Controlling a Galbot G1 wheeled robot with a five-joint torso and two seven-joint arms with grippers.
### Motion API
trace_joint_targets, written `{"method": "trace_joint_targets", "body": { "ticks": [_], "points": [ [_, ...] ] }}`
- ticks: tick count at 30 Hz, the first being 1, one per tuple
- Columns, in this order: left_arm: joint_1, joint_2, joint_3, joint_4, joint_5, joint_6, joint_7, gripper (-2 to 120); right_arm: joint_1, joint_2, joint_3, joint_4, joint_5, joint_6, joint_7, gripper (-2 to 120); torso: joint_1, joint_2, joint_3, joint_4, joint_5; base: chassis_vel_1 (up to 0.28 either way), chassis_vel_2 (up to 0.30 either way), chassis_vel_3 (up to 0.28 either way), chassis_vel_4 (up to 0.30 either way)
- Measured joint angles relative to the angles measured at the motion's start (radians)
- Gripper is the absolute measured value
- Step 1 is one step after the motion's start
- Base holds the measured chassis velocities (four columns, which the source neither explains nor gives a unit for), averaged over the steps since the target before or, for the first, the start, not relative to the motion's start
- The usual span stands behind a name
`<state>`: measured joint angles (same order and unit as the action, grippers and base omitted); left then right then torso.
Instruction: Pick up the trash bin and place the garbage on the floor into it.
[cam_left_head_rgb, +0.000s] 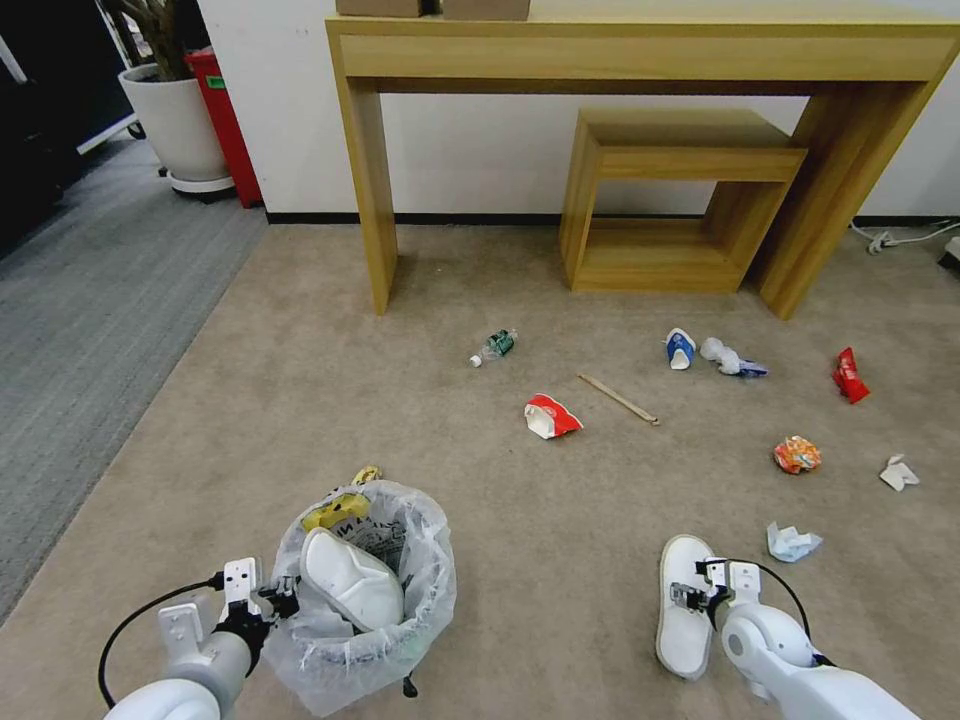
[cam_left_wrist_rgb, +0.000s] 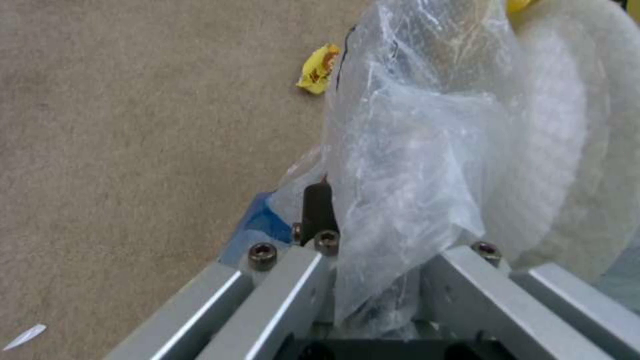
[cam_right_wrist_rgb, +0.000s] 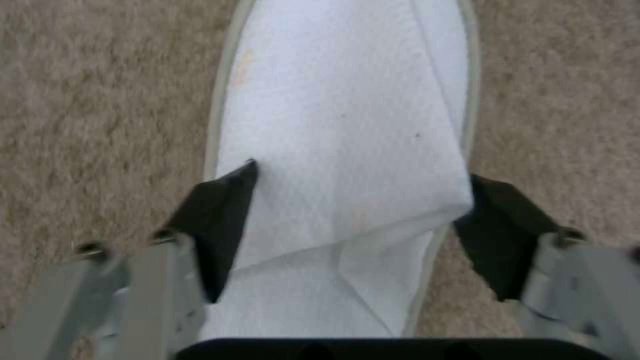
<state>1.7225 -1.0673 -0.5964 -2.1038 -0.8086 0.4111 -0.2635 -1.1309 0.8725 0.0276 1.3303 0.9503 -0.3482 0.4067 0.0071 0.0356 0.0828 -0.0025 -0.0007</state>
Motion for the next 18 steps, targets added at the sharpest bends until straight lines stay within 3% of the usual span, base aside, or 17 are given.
{"method": "trace_joint_targets", "body": {
  "ticks": [18],
  "points": [
    [-0.008, -0.006, 0.007, 0.003, 0.005, -0.008, 0.009, 1, -0.002, 0.01, -0.023, -0.024, -0.052, 0.053, -0.021, 3, 0.0, 0.0, 0.0, -0.0001, 0.0001, 0.0, 0.0, 0.0, 0.0]
  ]
}}
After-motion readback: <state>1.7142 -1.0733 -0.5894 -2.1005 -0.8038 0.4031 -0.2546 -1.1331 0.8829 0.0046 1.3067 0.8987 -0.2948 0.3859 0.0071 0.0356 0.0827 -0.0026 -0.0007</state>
